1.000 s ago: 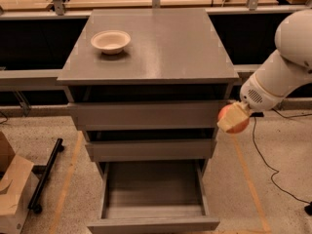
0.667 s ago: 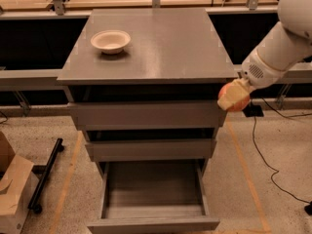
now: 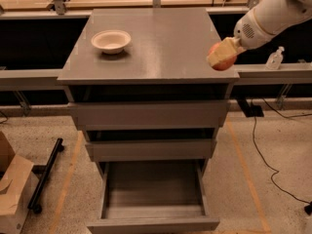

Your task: Pick apple from bottom drawer and place on counter

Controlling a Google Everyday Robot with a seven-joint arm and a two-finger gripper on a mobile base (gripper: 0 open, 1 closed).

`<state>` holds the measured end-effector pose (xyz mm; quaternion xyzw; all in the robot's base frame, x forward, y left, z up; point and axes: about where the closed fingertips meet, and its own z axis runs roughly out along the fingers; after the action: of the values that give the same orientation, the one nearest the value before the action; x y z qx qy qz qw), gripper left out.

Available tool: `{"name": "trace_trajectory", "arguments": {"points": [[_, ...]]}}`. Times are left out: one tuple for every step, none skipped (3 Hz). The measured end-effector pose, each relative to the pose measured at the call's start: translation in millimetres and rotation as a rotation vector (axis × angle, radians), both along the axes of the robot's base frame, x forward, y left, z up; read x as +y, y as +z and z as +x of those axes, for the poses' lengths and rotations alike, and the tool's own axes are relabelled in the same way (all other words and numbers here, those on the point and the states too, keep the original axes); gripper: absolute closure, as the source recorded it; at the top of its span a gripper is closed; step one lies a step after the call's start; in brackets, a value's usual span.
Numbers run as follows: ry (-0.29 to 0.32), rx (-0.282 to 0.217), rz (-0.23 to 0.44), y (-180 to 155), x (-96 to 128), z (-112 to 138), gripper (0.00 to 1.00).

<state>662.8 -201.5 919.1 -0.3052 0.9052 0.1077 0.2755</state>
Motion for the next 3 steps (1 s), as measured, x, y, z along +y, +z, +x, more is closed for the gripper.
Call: {"name": "trace_trajectory", "arguments": {"points": [[-0.050,-0.088,0.090,12,17,40,1.00],[-0.103,-0.133,0.188,8,34,76,1.00],[-0.124,-0.136,0.236,-5,50,99,0.85]]}}
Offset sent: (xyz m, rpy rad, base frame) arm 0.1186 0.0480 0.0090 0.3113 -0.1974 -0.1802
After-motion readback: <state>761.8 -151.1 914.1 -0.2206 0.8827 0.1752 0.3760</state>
